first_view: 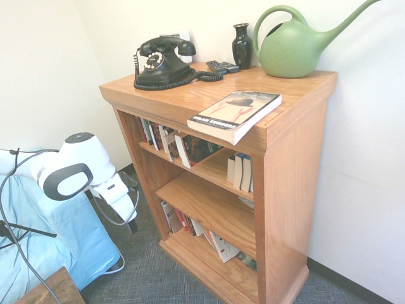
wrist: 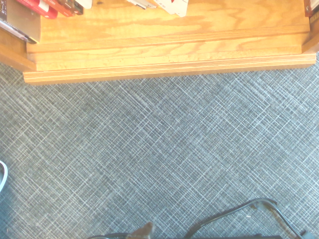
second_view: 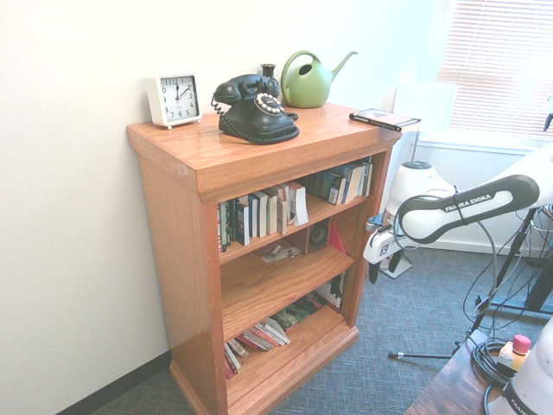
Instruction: Organize the shelf
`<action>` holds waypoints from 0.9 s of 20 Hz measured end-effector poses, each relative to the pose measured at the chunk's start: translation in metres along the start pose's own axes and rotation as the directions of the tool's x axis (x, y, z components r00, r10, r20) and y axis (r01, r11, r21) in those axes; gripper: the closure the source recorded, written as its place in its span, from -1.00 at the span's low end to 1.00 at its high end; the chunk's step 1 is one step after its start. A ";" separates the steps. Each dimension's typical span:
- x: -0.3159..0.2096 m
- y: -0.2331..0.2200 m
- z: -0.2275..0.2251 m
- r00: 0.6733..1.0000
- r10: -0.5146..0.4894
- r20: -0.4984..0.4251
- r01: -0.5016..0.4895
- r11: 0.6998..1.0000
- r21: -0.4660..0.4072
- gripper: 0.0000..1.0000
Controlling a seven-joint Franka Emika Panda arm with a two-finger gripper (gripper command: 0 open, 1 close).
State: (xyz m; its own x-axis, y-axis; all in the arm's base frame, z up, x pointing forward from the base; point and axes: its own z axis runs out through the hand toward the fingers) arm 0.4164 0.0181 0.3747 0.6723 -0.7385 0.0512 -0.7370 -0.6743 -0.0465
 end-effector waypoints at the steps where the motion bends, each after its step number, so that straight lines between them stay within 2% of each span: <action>1: 0.000 0.000 0.000 1.000 0.000 0.001 0.000 1.000 -0.001 -1.00; 4: 0.013 0.004 0.000 0.999 -0.004 -0.044 0.003 0.999 -0.036 -1.00; 7: 0.049 0.029 -0.013 0.987 -0.005 -0.160 -0.011 0.995 -0.103 -1.00; 10: 0.086 0.061 -0.036 0.954 -0.046 -0.298 -0.012 0.982 -0.190 -1.00; 14: 0.106 0.080 -0.078 0.875 -0.148 -0.462 0.007 0.956 -0.295 -1.00; 18: 0.114 0.085 -0.126 0.751 -0.277 -0.599 0.023 0.918 -0.396 -1.00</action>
State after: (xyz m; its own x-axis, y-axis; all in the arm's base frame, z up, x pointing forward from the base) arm 0.4221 -0.1226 0.5023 0.6679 -0.3637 0.6493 -0.6886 -0.6331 0.3537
